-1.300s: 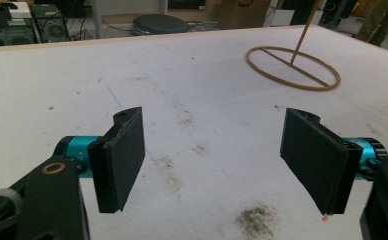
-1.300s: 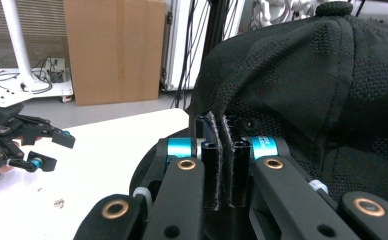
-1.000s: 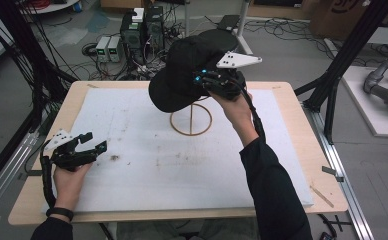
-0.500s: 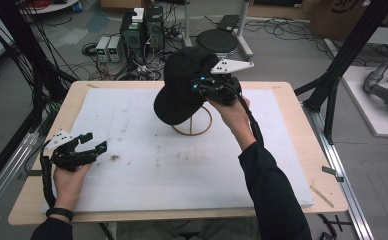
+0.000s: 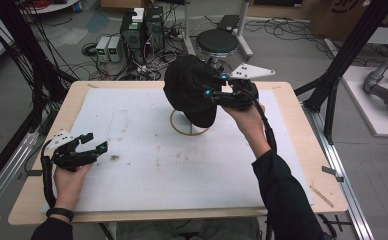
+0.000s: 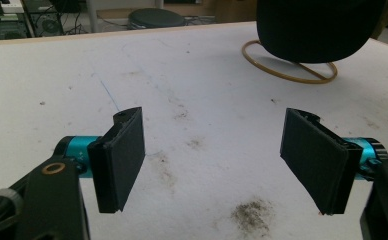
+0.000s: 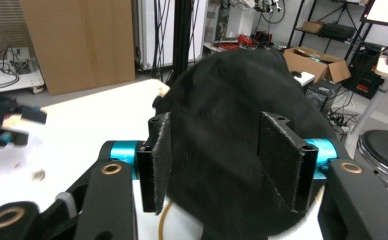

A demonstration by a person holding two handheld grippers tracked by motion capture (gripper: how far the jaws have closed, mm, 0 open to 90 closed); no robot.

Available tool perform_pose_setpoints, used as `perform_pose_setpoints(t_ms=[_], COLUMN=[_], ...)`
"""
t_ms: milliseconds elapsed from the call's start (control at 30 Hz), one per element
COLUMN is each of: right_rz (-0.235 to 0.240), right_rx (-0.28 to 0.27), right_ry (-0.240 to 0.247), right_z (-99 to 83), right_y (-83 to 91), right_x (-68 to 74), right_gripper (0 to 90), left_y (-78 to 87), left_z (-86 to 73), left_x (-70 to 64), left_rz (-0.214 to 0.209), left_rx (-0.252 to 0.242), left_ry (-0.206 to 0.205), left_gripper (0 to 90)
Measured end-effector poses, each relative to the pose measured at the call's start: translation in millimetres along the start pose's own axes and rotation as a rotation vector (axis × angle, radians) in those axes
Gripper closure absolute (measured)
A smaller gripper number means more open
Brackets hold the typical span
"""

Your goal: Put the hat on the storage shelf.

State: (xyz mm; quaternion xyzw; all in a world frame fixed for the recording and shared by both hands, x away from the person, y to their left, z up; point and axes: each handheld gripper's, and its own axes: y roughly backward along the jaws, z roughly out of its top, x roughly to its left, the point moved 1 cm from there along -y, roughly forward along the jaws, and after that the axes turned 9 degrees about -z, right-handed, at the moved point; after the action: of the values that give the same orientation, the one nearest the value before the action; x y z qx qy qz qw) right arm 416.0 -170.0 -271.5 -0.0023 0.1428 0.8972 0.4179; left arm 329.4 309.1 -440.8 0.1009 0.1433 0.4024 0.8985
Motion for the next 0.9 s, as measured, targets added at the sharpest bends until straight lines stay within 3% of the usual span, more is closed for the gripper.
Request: perform_pose_setpoints(t_ms=[133, 233, 267, 333, 367, 400, 567, 633, 700, 900], right_rz=[0.005, 0.003, 0.007, 0.004, 0.004, 0.004, -0.008, -0.016, -0.019, -0.042], right_rx=[0.007, 0.009, 0.014, 0.014, 0.015, 0.015, 0.040, 0.041, 0.048, 0.052], right_ry=[-0.003, -0.009, -0.019, -0.025, -0.049, -0.049, -0.098, -0.111, -0.129, -0.163], right_z=[-20.8, -30.5, -41.5, -45.8, -58.9, -58.9, -92.5, -102.8, -112.0, -132.9], right_y=[29.9, 41.3, 51.3, 55.1, 65.3, 65.3, 82.7, 87.4, 91.2, 96.1], right_x=[-3.1, -2.8, -3.3, -3.4, -3.7, -3.7, -4.9, -5.1, -5.0, -5.2], right_gripper=[41.2, 38.7, 35.8, 34.3, 31.7, 31.7, 25.9, 24.7, 24.0, 21.3], left_y=[-1.0, -2.3, -2.8, -3.8, -5.5, -5.5, -16.4, -17.8, -22.4, -26.0], left_z=[0.3, 1.1, 1.6, 3.3, 5.3, 5.3, 8.8, 8.9, 10.1, 11.2], left_x=[-0.9, -2.4, -3.3, -5.9, -9.0, -9.0, -21.2, -22.9, -30.4, -37.3], left_rz=[-0.002, -0.005, -0.007, -0.006, -0.010, -0.010, -0.009, -0.008, -0.009, -0.027], left_rx=[-0.006, -0.002, -0.002, -0.006, -0.012, -0.012, 0.021, 0.025, 0.044, 0.045], left_ry=[0.000, -0.005, -0.004, -0.014, -0.019, -0.019, -0.081, -0.089, -0.126, -0.137], left_gripper=[25.9, 25.9, 25.9, 25.6, 25.3, 25.0, 22.2, 20.7, 19.8, 17.8])
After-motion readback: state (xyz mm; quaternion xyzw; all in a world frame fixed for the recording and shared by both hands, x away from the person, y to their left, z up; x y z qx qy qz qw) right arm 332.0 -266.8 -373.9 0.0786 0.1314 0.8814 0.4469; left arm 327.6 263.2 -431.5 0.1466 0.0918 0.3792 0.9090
